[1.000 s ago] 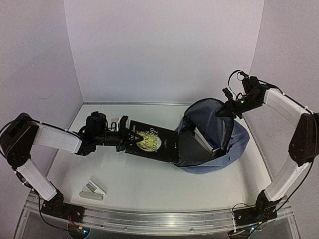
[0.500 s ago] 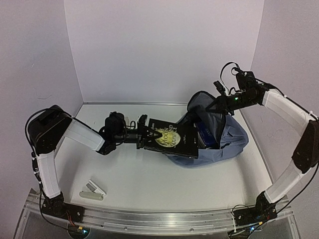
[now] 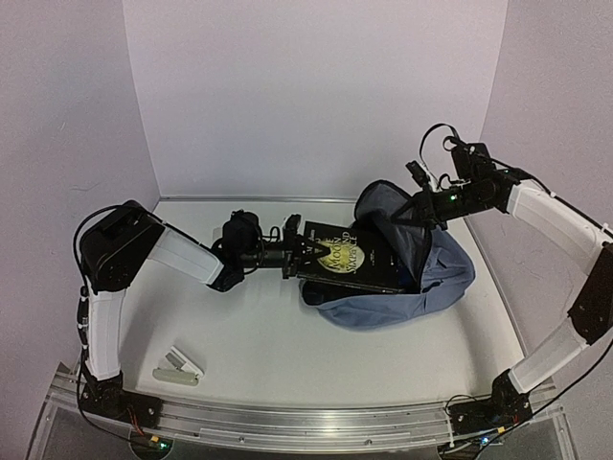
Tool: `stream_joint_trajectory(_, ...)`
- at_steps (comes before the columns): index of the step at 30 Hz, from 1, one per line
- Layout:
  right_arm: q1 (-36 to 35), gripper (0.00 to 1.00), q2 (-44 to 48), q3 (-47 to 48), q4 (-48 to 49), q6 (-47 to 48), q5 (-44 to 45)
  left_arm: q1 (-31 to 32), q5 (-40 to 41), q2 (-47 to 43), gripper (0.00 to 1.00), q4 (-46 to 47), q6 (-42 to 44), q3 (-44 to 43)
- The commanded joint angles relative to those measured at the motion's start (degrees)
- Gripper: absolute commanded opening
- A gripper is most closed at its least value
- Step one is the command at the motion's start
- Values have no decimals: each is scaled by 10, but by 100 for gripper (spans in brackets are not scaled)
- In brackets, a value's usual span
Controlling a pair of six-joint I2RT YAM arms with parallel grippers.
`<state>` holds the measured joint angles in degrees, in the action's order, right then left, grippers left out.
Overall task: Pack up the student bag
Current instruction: Place the stationery in the student bag.
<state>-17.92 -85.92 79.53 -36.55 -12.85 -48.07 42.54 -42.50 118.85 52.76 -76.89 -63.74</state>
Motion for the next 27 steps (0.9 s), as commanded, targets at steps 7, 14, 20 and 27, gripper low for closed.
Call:
stream_joint_trajectory(7,-80,0,-9,64,59,-16,-37,5,102,20,0,15,5,-71)
stream_joint_trajectory(14,-156,0,-104,172,64,-20,-28,13,141,-4,0,27,10,-32)
stream_joint_trajectory(20,-190,0,-150,210,71,-26,-21,47,181,-10,0,-35,44,-48)
stream_joint_trajectory(27,-189,0,-114,156,69,2,4,55,175,-34,27,-131,73,-35)
